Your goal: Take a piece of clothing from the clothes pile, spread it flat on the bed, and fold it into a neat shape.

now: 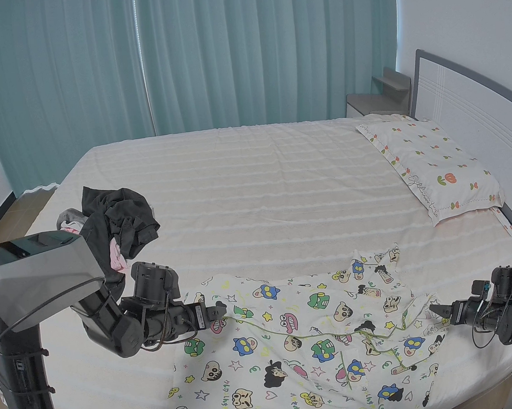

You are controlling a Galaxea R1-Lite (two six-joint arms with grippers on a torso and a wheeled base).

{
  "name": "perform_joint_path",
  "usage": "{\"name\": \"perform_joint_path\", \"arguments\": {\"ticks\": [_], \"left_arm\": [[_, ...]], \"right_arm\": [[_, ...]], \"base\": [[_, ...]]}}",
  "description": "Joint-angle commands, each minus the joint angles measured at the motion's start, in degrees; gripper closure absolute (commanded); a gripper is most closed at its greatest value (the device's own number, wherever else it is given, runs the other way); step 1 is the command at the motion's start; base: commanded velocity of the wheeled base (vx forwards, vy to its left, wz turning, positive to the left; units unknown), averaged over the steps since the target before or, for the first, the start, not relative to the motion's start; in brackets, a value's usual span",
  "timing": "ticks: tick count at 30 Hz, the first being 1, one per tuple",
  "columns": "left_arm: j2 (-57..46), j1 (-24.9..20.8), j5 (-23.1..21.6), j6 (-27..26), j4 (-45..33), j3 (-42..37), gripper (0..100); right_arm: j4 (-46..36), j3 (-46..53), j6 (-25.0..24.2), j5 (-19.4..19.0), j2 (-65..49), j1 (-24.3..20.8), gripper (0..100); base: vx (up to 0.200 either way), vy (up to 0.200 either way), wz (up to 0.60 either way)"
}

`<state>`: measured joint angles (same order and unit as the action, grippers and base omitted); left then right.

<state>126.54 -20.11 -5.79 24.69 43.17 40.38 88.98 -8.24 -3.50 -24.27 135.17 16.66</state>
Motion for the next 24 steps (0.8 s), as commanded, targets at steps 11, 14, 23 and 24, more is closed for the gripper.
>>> {"name": "perform_joint_path", "arguments": {"ticks": [11,14,23,24], "left_arm": [[-8.2,-9.6,3.0,12.4,6.1,-17.3,0],[-8.1,-9.7,4.2,13.9,6.1,-19.3,0],[-8.0,-10.3,7.4,17.4,6.1,-23.4,0],[-8.0,-10.6,7.9,17.9,6.1,-23.7,0]], "right_arm": [[1.0,7.1,0.7,-2.9,-3.2,-3.0,0],[1.0,8.2,1.9,-3.0,-2.9,-3.6,0],[1.0,8.2,6.5,-3.2,0.2,-4.3,0],[1.0,8.2,6.7,-3.2,0.5,-4.4,0]], "base": [[-0.109,0.000,0.00],[-0.200,0.000,0.00],[-0.200,0.000,0.00],[0.000,0.000,0.00]]}}
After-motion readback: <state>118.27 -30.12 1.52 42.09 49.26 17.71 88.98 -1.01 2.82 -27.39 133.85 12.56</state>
